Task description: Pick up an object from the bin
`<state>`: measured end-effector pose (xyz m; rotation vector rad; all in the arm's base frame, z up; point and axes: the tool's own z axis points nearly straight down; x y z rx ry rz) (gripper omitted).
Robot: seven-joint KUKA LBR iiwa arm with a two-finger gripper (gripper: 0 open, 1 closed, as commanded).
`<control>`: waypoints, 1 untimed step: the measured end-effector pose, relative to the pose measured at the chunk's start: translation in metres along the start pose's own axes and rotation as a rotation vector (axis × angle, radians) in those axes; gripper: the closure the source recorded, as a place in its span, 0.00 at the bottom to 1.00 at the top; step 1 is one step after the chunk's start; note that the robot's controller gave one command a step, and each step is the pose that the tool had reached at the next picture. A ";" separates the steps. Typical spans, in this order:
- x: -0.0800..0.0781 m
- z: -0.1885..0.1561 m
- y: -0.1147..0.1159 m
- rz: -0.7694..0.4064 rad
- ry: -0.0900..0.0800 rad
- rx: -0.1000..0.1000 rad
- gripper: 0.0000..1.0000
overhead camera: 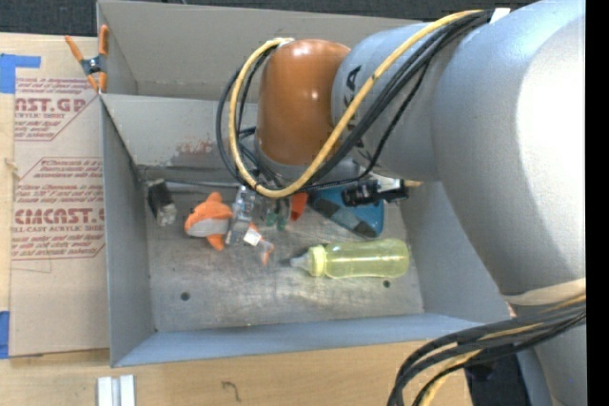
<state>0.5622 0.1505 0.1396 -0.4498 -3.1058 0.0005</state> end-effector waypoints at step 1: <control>0.001 -0.019 0.000 -0.001 0.003 0.001 1.00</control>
Offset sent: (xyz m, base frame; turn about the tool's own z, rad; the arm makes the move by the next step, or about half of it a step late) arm 0.0000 0.0001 0.0356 0.0000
